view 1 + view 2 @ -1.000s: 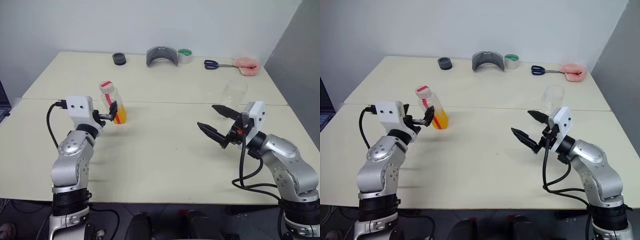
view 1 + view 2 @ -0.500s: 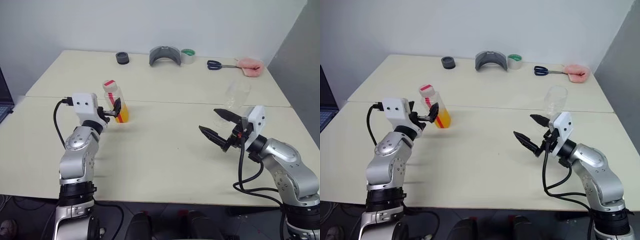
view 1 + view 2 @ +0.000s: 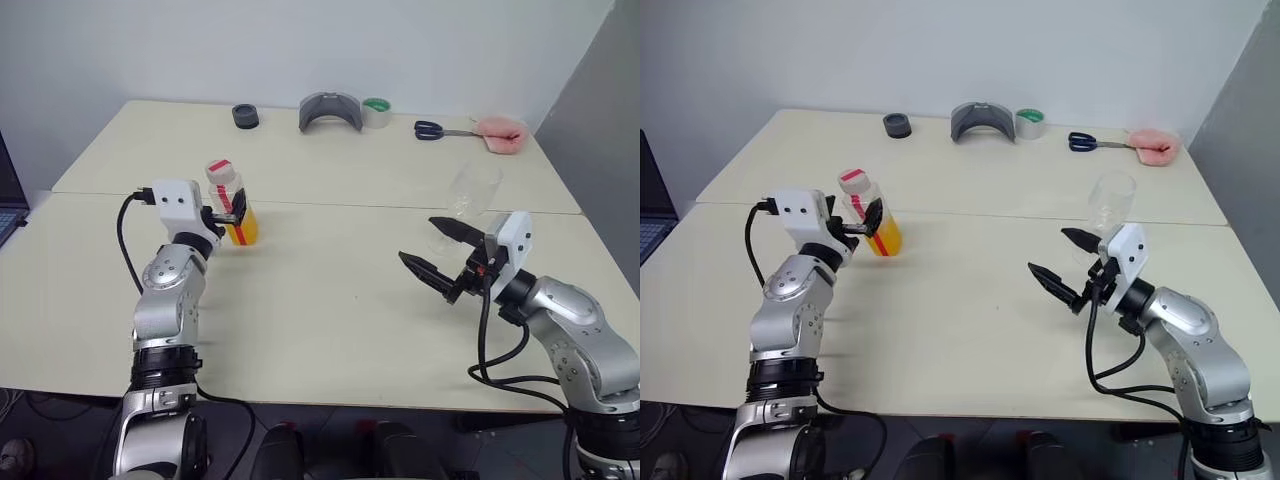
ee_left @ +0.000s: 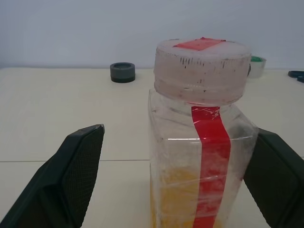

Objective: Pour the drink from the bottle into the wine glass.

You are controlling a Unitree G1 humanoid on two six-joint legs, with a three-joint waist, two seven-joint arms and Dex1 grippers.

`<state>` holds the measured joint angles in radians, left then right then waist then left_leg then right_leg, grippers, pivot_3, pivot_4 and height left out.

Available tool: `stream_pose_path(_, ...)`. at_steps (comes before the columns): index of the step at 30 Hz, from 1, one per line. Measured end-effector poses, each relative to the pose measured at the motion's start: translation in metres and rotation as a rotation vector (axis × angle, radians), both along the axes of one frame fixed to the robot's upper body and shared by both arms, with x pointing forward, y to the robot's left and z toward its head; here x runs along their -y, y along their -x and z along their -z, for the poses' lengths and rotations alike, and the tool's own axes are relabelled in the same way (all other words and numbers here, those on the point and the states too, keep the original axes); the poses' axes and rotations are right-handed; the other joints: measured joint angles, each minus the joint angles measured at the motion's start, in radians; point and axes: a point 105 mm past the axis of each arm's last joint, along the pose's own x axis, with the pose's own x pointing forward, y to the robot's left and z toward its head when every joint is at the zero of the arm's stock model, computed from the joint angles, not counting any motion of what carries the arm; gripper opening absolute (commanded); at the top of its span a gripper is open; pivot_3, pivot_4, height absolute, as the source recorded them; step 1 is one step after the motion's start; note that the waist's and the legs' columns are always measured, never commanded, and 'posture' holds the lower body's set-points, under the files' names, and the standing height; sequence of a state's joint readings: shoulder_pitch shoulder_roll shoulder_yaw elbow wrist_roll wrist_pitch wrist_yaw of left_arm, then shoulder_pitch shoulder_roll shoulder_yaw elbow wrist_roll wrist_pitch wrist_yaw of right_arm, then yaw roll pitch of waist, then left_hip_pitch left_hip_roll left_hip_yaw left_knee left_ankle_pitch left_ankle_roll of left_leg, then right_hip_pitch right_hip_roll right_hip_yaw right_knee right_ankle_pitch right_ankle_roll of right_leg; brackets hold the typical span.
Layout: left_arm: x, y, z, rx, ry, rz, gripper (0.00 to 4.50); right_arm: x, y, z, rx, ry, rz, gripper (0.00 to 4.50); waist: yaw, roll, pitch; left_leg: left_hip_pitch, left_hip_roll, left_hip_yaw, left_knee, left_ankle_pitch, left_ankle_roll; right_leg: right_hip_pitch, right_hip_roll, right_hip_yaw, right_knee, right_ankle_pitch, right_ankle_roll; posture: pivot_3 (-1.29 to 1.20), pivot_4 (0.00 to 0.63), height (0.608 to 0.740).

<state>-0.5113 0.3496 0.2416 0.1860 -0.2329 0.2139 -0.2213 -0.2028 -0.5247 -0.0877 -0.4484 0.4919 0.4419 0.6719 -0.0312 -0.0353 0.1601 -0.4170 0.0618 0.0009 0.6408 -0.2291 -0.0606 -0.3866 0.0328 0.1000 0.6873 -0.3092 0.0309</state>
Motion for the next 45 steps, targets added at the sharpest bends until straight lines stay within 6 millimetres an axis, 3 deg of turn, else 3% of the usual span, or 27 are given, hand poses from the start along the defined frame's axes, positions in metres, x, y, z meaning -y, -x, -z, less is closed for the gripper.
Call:
stream_pose_path(28, 0.007, -0.022, -0.008, 0.041, -0.007, 0.029, 4.49, 0.001, 0.0, -0.003, 0.014, 0.0, 0.031, 4.5, 0.0, 0.0, 0.0, 0.0, 0.0, 0.0, 0.003, 0.0, 0.0, 0.0, 0.0, 0.0, 0.004, 0.0, 0.0, 0.0, 0.15, 0.74)
stream_pose_path(31, 0.007, -0.022, -0.008, 0.042, -0.007, 0.029, 3.92, 0.0, 0.001, -0.004, 0.02, 0.0, 0.028, 4.5, 0.0, 0.0, 0.0, 0.0, 0.0, 0.0, 0.003, 0.0, 0.0, 0.0, 0.0, 0.0, 0.004, 0.0, 0.0, 0.0, 0.15, 0.74)
stream_pose_path(37, 0.006, -0.022, -0.009, 0.052, -0.008, 0.027, 2.21, 0.0, 0.001, -0.004, 0.019, 0.001, 0.028, 4.5, 0.0, 0.0, 0.0, 0.0, 0.0, 0.0, 0.003, 0.0, 0.0, 0.0, 0.0, 0.0, 0.004, 0.0, 0.0, 0.0, 0.15, 0.74)
stream_pose_path(45, 0.006, -0.022, -0.009, 0.053, -0.006, 0.023, 2.21, 0.0, 0.001, -0.004, 0.018, 0.0, 0.028, 4.5, 0.0, 0.0, 0.0, 0.0, 0.0, 0.0, 0.003, 0.0, 0.0, 0.0, 0.0, 0.0, 0.004, 0.0, 0.0, 0.0, 0.15, 0.74)
